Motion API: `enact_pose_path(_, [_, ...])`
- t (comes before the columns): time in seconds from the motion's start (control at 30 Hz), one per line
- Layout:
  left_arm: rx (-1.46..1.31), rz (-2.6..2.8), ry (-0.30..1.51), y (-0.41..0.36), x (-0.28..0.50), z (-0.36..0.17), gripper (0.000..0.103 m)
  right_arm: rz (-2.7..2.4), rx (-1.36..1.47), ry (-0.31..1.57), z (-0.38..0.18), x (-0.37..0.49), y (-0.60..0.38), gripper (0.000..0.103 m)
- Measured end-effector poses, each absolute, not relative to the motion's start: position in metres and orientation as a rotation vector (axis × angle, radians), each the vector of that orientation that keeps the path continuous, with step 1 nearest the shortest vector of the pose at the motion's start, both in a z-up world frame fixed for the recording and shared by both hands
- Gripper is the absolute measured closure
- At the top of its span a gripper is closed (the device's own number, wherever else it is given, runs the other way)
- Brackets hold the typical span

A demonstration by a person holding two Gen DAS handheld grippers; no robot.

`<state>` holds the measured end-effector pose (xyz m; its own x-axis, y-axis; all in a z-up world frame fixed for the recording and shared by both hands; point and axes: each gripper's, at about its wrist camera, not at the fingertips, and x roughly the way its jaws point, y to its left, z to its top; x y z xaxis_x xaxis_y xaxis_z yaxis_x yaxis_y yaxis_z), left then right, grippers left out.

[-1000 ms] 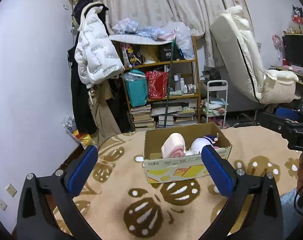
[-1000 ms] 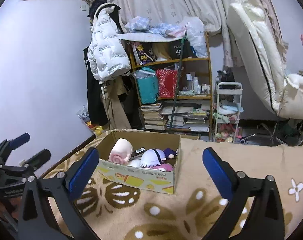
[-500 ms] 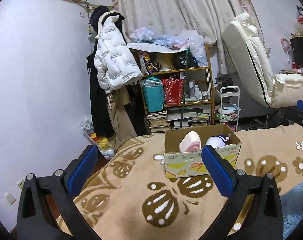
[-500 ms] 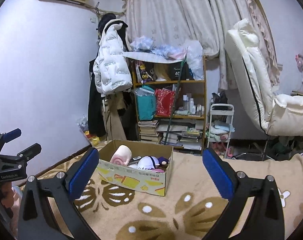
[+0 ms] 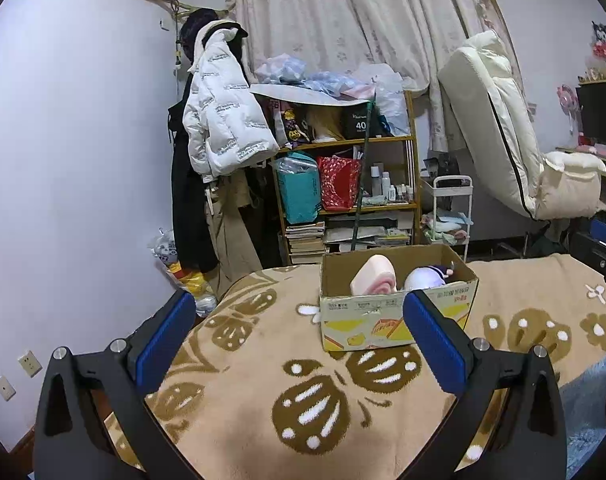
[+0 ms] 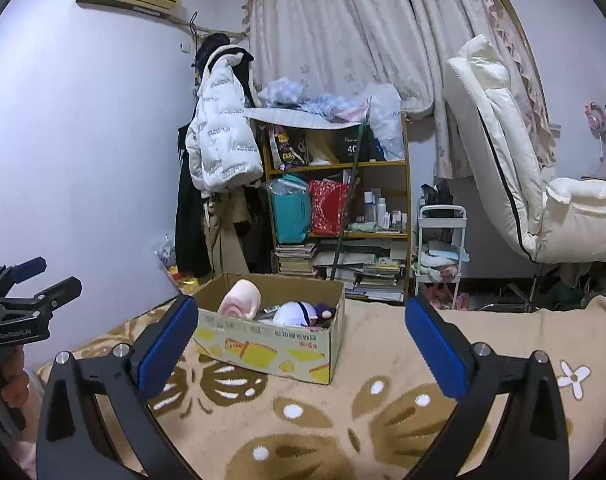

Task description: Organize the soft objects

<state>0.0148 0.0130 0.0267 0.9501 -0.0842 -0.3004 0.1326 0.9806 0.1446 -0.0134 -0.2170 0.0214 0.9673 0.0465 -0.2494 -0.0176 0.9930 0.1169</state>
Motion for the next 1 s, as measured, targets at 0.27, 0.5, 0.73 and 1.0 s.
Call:
enact_pose_path(0.27, [0.148, -0.091, 0.316, 0.015, 0.018, 0.023, 0.001, 0.034, 0.120, 0.264, 0.017, -0.011, -0.221, 0.000])
enact_pose_path(0.5, [0.146, -0.082, 0.328, 0.017, 0.019, 0.021, 0.001, 0.034, 0.117, 0.272, 0.012, -0.007, -0.222, 0.000])
enact_pose_path(0.73, [0.164, -0.087, 0.336, 0.014, 0.020, 0.019, 0.001, 0.032, 0.110, 0.282, 0.005, -0.006, -0.217, 0.000])
enact_pose_path(1.0, [0.168, -0.086, 0.345, 0.013, 0.021, 0.018, 0.001, 0.030, 0.115, 0.285, 0.003, -0.005, -0.217, 0.000])
